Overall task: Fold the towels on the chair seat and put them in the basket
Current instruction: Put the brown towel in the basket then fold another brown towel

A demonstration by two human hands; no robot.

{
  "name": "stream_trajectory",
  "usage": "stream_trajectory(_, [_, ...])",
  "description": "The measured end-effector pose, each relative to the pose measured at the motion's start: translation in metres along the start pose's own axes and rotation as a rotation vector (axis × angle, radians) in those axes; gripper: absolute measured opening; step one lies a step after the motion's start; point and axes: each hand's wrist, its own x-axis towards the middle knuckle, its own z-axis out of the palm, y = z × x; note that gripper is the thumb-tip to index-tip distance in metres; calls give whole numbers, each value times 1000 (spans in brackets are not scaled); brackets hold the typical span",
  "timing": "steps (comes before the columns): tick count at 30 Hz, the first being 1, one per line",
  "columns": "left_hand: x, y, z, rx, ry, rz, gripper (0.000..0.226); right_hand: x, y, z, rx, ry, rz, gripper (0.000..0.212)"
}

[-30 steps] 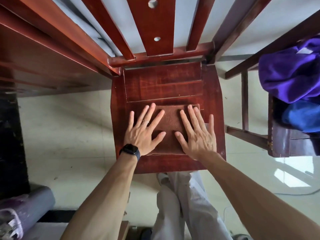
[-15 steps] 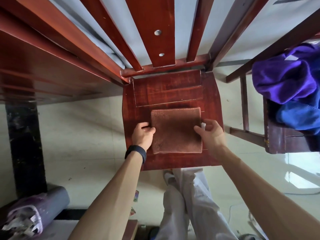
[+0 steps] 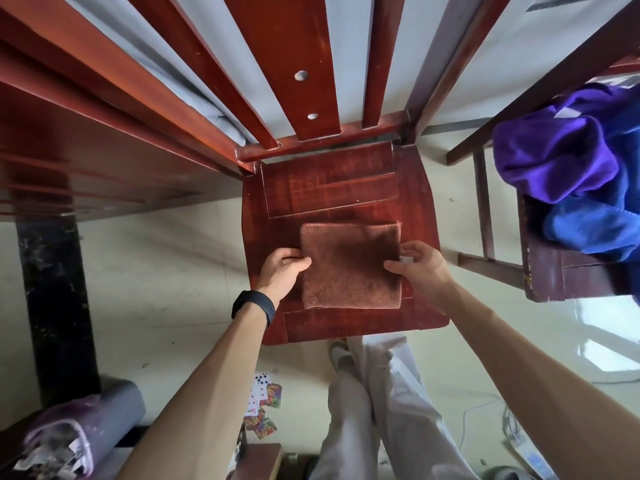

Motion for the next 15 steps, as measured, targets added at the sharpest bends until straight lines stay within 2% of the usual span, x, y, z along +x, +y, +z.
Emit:
stream_trajectory(3, [-14, 1, -6, -17, -83, 27, 36, -18, 2, -10, 67, -64, -3, 28])
stream_trajectory(6, [-36, 9, -13, -29, -112, 94, 31, -43, 1, -25, 173, -156, 1, 33])
stream_trajectory(9, [-67, 23, -17, -77, -121, 144, 32, -80, -8, -44, 307, -254, -32, 29])
stream_trajectory(12, [-110, 47, -22, -95, -151, 193, 37, -132, -21, -69, 411, -240, -93, 27])
stream_trajectory(15, [-168, 84, -21, -103, -201, 257, 37, -195, -37, -99, 455, -146, -185, 28])
